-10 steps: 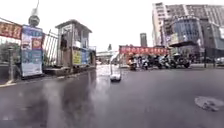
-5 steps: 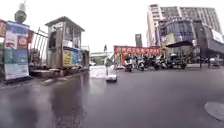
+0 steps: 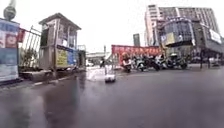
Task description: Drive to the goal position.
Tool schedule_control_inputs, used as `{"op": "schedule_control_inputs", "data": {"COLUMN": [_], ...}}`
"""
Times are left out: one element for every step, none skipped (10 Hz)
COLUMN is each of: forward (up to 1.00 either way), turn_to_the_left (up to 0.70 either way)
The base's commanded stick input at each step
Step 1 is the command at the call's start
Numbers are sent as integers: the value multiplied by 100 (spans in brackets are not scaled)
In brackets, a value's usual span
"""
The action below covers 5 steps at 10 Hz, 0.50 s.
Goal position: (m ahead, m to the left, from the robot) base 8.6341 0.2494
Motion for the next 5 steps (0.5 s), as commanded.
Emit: {"op": "schedule_control_inputs", "data": {"forward": [69, 69, 69, 69, 69], "turn_to_the_left": [1, 1, 1, 1, 1]}}
